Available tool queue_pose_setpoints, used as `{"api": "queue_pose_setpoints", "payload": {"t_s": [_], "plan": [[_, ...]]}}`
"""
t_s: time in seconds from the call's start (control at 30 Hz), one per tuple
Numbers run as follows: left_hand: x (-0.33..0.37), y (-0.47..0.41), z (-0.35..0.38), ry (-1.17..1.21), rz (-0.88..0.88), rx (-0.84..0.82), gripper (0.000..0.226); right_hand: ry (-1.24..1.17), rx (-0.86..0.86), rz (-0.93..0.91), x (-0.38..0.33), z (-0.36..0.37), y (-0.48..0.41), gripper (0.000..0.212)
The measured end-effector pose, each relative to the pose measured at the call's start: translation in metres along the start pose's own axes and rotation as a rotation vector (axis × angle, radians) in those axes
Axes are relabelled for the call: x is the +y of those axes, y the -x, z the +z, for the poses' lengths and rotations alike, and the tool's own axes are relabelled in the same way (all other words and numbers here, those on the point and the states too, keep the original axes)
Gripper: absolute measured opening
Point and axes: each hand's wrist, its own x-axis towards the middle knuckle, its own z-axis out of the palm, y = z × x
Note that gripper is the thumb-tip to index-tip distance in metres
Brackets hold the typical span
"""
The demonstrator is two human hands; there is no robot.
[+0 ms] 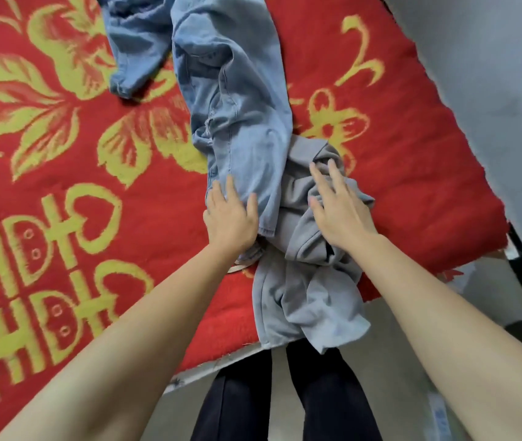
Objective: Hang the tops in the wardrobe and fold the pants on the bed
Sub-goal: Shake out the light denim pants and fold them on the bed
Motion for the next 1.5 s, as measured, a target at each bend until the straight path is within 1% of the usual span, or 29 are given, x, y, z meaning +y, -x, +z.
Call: {"api": "queue_pose_setpoints", "payload": {"t_s": [0.07,0.1,0.13,0.17,0.23,0.3,0.37,0.4,0.47,0.53,0.63,0.7,0.77,0.83,0.9,0.93,0.97,1.03,1.07,1.13,1.17,1.23,1.3,1.33,1.37,1.4,1.43,1.47,1.5], "plan": [[-0.006,-0.031,0.014,0.140,-0.170,-0.062,0.080,0.112,-0.028,-0.013,0.003,0.021,-0.010,0.053],[-0.012,-0.043,0.020,0.170,-0.204,-0.094,0.082,0.160,-0.032,-0.012,0.004,0.029,-0.014,0.050],[-0.017,-0.050,0.026,0.177,-0.194,-0.111,0.077,0.191,-0.023,-0.006,0.005,0.036,-0.017,0.048],[-0.023,-0.053,0.030,0.159,-0.152,-0.098,0.065,0.197,-0.005,0.010,0.004,0.040,-0.020,0.046],[-0.037,-0.049,0.034,0.069,-0.026,-0.010,0.046,0.156,0.047,0.074,-0.003,0.040,-0.028,0.043],[-0.062,-0.040,0.030,-0.003,0.079,0.055,0.045,0.156,0.149,0.149,-0.018,0.036,-0.037,0.038],[-0.104,-0.028,0.019,-0.051,0.121,0.078,0.050,0.176,0.274,0.187,-0.040,0.028,-0.050,0.036],[-0.131,-0.019,0.012,-0.083,0.107,0.078,0.054,0.167,0.327,0.188,-0.053,0.025,-0.056,0.037],[-0.196,0.000,-0.002,-0.172,0.040,0.067,0.062,0.112,0.420,0.170,-0.081,0.022,-0.069,0.041],[-0.260,0.023,-0.017,-0.256,-0.077,0.031,0.064,0.013,0.458,0.137,-0.112,0.026,-0.086,0.047],[-0.340,0.056,-0.034,-0.387,-0.320,-0.037,0.059,-0.148,0.328,0.153,-0.163,0.051,-0.114,0.069],[-0.377,0.073,-0.042,-0.479,-0.465,-0.085,0.054,-0.161,0.214,0.256,-0.194,0.075,-0.128,0.086],[-0.400,0.079,-0.049,-0.557,-0.584,-0.147,0.046,-0.128,0.145,0.330,-0.217,0.101,-0.134,0.097],[-0.415,0.077,-0.049,-0.571,-0.647,-0.148,0.036,-0.153,0.111,0.378,-0.231,0.123,-0.138,0.107],[-0.420,0.069,-0.042,-0.497,-0.648,-0.072,0.031,-0.176,0.102,0.425,-0.241,0.139,-0.141,0.112],[-0.419,0.063,-0.039,-0.411,-0.639,-0.003,0.033,-0.241,0.096,0.439,-0.245,0.144,-0.144,0.108],[-0.414,0.055,-0.038,-0.294,-0.627,0.082,0.035,-0.403,0.076,0.446,-0.250,0.148,-0.147,0.099],[-0.397,0.035,-0.040,-0.027,-0.602,0.247,0.039,-0.803,0.017,0.457,-0.262,0.154,-0.149,0.063],[-0.386,0.023,-0.044,0.086,-0.583,0.308,0.038,-0.903,0.036,0.436,-0.266,0.158,-0.148,0.048],[-0.364,-0.002,-0.050,0.251,-0.536,0.377,0.039,-0.788,0.064,0.328,-0.270,0.165,-0.143,0.036],[-0.352,-0.013,-0.054,0.308,-0.504,0.405,0.042,-0.708,0.011,0.271,-0.270,0.169,-0.137,0.033],[-0.328,-0.032,-0.061,0.385,-0.413,0.480,0.053,-0.575,-0.177,0.193,-0.267,0.178,-0.118,0.034],[-0.303,-0.049,-0.069,0.403,-0.286,0.550,0.060,-0.530,-0.355,0.176,-0.258,0.182,-0.092,0.039],[-0.292,-0.057,-0.072,0.365,-0.212,0.546,0.061,-0.536,-0.442,0.183,-0.252,0.181,-0.081,0.037],[-0.285,-0.064,-0.072,0.285,-0.140,0.496,0.061,-0.539,-0.531,0.203,-0.246,0.177,-0.072,0.032],[-0.280,-0.071,-0.070,0.196,-0.074,0.399,0.060,-0.525,-0.599,0.218,-0.238,0.173,-0.067,0.026],[-0.277,-0.077,-0.065,0.133,-0.030,0.268,0.058,-0.481,-0.619,0.225,-0.230,0.168,-0.064,0.017],[-0.277,-0.083,-0.060,0.104,-0.020,0.129,0.057,-0.403,-0.573,0.218,-0.222,0.162,-0.065,0.012],[-0.278,-0.088,-0.054,0.095,-0.044,0.017,0.056,-0.287,-0.461,0.215,-0.211,0.158,-0.070,0.013]]}}
